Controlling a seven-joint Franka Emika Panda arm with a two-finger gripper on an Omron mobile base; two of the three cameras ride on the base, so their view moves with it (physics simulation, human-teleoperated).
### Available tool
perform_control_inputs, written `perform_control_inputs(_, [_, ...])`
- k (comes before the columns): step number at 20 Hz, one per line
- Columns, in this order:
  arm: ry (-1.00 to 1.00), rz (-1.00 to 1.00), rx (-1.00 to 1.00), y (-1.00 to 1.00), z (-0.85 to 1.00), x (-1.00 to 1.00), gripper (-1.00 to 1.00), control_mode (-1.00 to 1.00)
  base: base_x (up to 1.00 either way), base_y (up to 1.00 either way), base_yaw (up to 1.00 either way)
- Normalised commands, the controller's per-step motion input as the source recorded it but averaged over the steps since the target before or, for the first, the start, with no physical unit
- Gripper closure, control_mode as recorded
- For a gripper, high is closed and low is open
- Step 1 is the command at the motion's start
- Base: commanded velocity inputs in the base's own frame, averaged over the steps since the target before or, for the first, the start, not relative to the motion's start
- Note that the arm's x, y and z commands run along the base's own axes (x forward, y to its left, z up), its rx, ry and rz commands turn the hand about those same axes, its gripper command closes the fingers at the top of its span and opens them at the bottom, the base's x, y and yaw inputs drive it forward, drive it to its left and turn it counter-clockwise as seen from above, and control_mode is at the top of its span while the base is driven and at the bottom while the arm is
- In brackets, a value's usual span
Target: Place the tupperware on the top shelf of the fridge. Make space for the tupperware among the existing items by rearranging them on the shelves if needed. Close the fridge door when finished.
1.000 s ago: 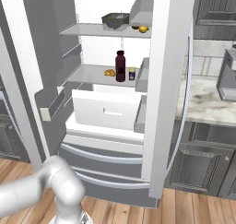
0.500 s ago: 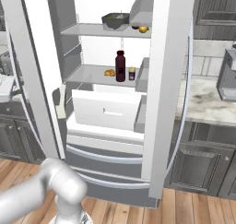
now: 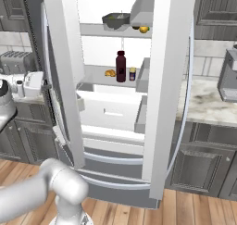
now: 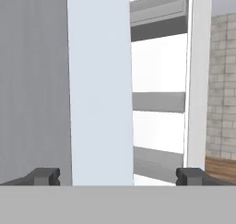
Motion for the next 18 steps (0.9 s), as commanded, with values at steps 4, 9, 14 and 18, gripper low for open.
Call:
perform_control_inputs(4, [0.00, 0.00, 0.03, -0.59, 0.03, 0.65, -1.00, -1.00, 0.00, 0.00, 0.00])
perform_control_inputs(9, [0.00, 0.00, 0.00, -0.44, 0.00, 0.66, -1.00, -1.00, 0.00, 0.00, 0.00])
perform_control_inputs(14, [-0.02, 0.00, 0.00, -0.40, 0.06, 0.76, -1.00, -1.00, 0.00, 0.00, 0.00])
perform_control_inputs(18, [0.00, 0.00, 0.00, -0.32, 0.18, 0.74, -1.00, -1.00, 0.00, 0.00, 0.00])
